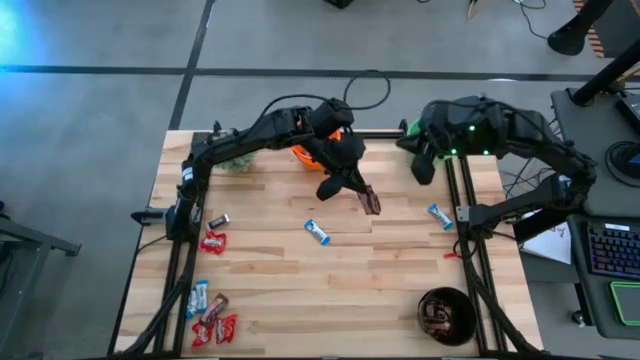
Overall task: Organize candy in baskets
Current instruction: Put the brown chocolate bar into the black bucket
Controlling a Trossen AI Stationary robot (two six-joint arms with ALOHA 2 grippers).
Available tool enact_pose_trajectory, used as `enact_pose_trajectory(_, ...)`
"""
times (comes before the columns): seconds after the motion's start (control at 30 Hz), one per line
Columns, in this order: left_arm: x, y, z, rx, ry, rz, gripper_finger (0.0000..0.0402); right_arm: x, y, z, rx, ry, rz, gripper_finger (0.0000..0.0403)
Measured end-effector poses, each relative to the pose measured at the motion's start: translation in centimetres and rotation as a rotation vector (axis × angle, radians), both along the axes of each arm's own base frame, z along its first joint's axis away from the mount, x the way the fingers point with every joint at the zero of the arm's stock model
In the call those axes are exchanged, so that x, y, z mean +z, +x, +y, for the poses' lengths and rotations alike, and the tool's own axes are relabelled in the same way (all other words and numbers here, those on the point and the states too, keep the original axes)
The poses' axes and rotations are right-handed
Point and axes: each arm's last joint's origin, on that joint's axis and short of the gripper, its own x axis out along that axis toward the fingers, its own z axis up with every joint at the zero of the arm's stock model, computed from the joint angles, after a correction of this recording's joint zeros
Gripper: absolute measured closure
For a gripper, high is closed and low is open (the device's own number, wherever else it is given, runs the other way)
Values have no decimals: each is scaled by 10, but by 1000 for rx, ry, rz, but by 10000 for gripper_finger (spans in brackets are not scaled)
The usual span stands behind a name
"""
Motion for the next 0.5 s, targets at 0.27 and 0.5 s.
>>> enact_pose_trajectory(0.27, 4, 7, -20, -45, 6, -58, 400, 6, -1, 0, 28, -48, -1, 390)
enact_pose_trajectory(0.5, 10, 16, -41, -88, 3, -148, 400, -1, 1, 0, 12, -12, 51, 390)
